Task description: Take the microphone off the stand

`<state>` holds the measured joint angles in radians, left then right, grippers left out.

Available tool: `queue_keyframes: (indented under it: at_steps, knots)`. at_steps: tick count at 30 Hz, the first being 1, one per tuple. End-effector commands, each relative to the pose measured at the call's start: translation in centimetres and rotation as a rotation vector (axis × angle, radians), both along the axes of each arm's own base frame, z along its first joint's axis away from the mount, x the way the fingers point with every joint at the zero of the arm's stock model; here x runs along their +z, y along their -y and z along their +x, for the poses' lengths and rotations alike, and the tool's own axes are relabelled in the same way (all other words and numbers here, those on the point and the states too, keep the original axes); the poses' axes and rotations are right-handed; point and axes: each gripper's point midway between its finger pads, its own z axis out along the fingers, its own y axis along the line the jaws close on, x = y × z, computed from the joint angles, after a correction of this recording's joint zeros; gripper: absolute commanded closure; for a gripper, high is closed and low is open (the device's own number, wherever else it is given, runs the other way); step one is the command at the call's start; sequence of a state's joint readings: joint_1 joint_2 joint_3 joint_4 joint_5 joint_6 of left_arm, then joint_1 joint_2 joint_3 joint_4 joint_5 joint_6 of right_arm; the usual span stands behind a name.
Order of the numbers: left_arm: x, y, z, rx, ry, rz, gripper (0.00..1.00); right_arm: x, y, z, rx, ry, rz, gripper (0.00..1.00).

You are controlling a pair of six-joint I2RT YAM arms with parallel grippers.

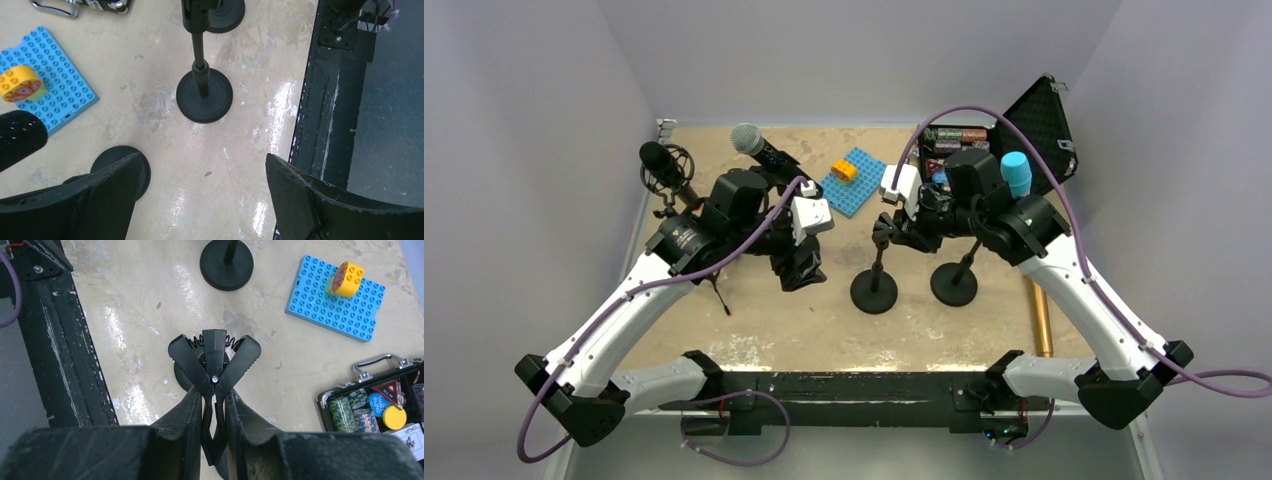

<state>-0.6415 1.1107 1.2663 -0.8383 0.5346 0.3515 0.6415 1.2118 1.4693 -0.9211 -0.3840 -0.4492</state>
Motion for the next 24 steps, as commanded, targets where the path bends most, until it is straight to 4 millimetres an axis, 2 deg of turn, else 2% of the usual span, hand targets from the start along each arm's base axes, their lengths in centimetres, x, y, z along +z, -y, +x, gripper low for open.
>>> queue_keyframes:
  at_steps: [1, 3, 8, 11, 12, 16, 20, 24]
  knots:
    - [3.4, 0.0, 0.5, 0.003, 0.099, -0.055, 0.05, -1.0, -0.4, -0.2, 0.021, -0.024, -0.005, 0.93]
    - [4.6, 0.2, 0.5, -0.01, 0.126, -0.084, 0.07, -1.4, -0.3, -0.6, 0.034, -0.038, -0.015, 1.0]
    - [6.2, 0.8, 0.3, -0.043, 0.156, -0.13, 0.09, -3.3, 0.4, -1.0, 0.046, -0.069, -0.076, 1.0]
    - [6.6, 1.1, 0.2, -0.046, 0.155, -0.152, 0.09, -3.0, 0.4, -1.0, 0.044, -0.067, -0.075, 0.8]
    - [6.8, 1.2, 0.3, -0.042, 0.151, -0.164, 0.09, -2.7, 0.4, -1.1, 0.044, -0.063, -0.068, 0.77]
    - [8.0, 2.2, 0.6, -0.029, 0.132, -0.232, 0.11, -1.5, 0.3, -0.9, 0.037, -0.043, -0.047, 0.76]
    - [10.0, 4.3, 1.9, -0.015, 0.084, -0.335, 0.14, -1.2, 0.2, -1.0, 0.045, -0.036, -0.035, 0.78]
    - [11.4, 6.7, 4.1, 0.027, 0.007, -0.426, 0.15, -1.6, 0.3, -1.2, 0.051, -0.028, -0.033, 0.8]
